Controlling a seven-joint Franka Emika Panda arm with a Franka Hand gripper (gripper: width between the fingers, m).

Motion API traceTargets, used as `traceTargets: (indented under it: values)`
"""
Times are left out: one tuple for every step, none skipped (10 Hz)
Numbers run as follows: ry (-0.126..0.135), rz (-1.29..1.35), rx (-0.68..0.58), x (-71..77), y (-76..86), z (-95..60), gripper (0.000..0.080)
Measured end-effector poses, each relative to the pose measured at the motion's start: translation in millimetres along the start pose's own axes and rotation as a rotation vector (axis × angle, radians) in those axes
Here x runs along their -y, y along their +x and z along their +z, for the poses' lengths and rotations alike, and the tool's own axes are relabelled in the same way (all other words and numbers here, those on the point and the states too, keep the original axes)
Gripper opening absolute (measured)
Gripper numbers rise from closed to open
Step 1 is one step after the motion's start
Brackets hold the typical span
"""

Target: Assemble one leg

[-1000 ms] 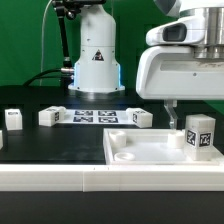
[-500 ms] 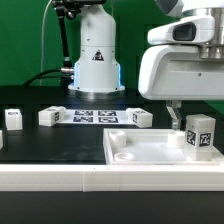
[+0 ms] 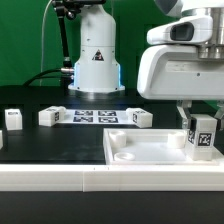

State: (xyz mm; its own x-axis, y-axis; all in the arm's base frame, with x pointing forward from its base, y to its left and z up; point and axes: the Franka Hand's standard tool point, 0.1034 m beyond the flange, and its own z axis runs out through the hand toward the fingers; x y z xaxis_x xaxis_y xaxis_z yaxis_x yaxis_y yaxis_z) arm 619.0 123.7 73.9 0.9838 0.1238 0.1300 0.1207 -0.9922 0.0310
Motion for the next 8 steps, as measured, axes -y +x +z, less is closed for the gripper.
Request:
traceTargets:
  values:
    - [0.0,0.0,0.0,-1.4,0.1,0.0,0.0291]
    - [0.003,0.065,-0.001,-6.8,0.9,-0.1,0.0291]
    - [0.003,0.18,-0.003,-8.2,0.7,0.2,0.0291]
    - [0.003,0.25,-0.014,-7.2,0.5,0.8,0.0291]
    - [0.004,0.365,-0.025,-6.7,1.2,0.8,0.0291]
    - [0.006,0.461,-0.025,-5.2,1.2,0.7,0.0291]
    - [0.007,0.534,-0.025,-3.9,1.1,0.7,0.0291]
    - [0.011,0.62,-0.024,-4.9,1.1,0.7,0.0292]
